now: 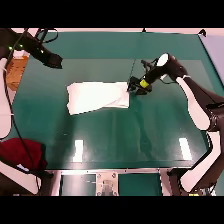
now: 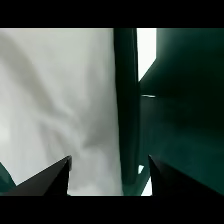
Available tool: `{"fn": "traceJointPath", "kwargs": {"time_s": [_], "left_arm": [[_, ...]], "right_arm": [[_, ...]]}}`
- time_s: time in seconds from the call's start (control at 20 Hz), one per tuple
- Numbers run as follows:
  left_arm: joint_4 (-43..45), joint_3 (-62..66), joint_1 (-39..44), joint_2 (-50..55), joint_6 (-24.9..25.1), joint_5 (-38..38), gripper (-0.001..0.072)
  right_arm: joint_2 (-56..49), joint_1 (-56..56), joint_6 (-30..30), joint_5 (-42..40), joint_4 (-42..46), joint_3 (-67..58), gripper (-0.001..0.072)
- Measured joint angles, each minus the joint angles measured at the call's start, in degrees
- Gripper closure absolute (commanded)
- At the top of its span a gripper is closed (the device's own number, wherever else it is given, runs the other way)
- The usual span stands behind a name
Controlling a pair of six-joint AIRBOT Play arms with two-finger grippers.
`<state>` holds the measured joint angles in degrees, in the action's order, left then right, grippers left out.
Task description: Fold the shirts.
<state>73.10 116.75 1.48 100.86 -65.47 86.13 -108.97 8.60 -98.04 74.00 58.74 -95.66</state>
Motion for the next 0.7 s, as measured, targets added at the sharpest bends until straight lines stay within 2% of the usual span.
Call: {"fn": "traceJointPath", "kwargs": {"time_s": [0.2, 0.25, 0.3, 0.35, 0.4, 0.7], "left_arm": [[0.0, 0.0, 0.0, 0.0, -0.1, 0.0, 0.0683], [0.0, -0.1, 0.0, 0.0, -0.2, 0.0, 0.0683], [0.0, -0.3, 0.0, 0.0, -0.2, 0.0, 0.0683], [0.0, -0.6, 0.0, 0.0, -0.2, 0.0, 0.0683], [0.0, -1.0, 0.0, 0.0, -0.3, 0.1, 0.0683], [0.0, -2.4, 0.0, 0.0, -0.4, 0.3, 0.0683]], "right_arm": [[-1.0, 1.3, 3.9, -7.8, -11.2, 5.9, 0.0172], [-1.4, 1.7, 4.7, -9.1, -14.0, 6.6, 0.0231], [-1.9, 2.2, 5.4, -10.2, -15.8, 7.0, 0.0476], [-2.3, 2.5, 6.1, -11.0, -16.7, 7.4, 0.0613], [-2.7, 2.7, 6.9, -11.6, -18.1, 7.7, 0.0674], [-0.9, 0.4, 10.3, -8.8, -23.9, 1.8, 0.069]]}}
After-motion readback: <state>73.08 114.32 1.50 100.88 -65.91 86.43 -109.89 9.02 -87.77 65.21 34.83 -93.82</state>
